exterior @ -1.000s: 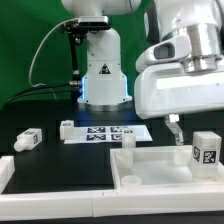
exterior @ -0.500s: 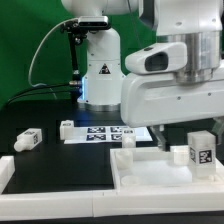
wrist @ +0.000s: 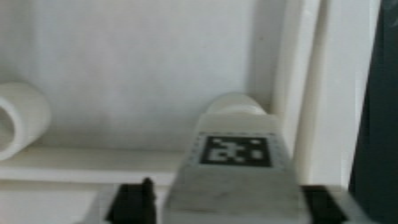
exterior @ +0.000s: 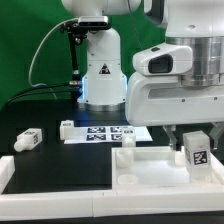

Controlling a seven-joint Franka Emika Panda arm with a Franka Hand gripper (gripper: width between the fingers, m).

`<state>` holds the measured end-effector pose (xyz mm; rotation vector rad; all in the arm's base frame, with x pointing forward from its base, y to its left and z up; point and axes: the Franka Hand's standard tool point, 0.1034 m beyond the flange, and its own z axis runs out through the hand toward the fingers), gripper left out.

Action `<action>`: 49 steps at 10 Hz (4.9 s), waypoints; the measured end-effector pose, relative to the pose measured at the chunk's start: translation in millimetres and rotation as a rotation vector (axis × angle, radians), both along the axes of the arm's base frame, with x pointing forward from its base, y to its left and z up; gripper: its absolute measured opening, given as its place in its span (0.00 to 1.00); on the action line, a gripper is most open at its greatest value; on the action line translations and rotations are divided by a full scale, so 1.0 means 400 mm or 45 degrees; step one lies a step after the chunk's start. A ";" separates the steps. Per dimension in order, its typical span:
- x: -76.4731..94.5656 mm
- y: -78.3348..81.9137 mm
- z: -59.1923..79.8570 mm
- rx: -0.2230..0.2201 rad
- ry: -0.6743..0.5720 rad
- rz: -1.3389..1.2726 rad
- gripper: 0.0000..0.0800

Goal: Assemble one leg

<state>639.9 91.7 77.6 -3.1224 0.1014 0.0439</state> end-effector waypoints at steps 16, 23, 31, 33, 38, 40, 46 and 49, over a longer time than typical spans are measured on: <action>-0.003 0.063 -0.014 0.074 -0.115 -1.372 0.59; -0.012 0.075 -0.012 0.017 -0.142 -0.382 0.81; 0.004 0.052 -0.008 0.017 -0.156 -0.384 0.36; 0.002 0.052 -0.009 0.007 -0.155 -0.725 0.36; -0.003 0.044 -0.014 0.095 -0.143 -1.613 0.36; -0.008 0.038 -0.014 0.191 -0.107 -1.879 0.36; -0.006 0.067 -0.004 0.130 -0.168 -1.104 0.80; -0.006 0.063 -0.005 0.107 -0.190 -0.789 0.81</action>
Offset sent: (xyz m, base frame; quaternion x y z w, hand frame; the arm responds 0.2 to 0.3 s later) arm 0.0000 0.0000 0.0000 0.0000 0.0000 0.1296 0.9916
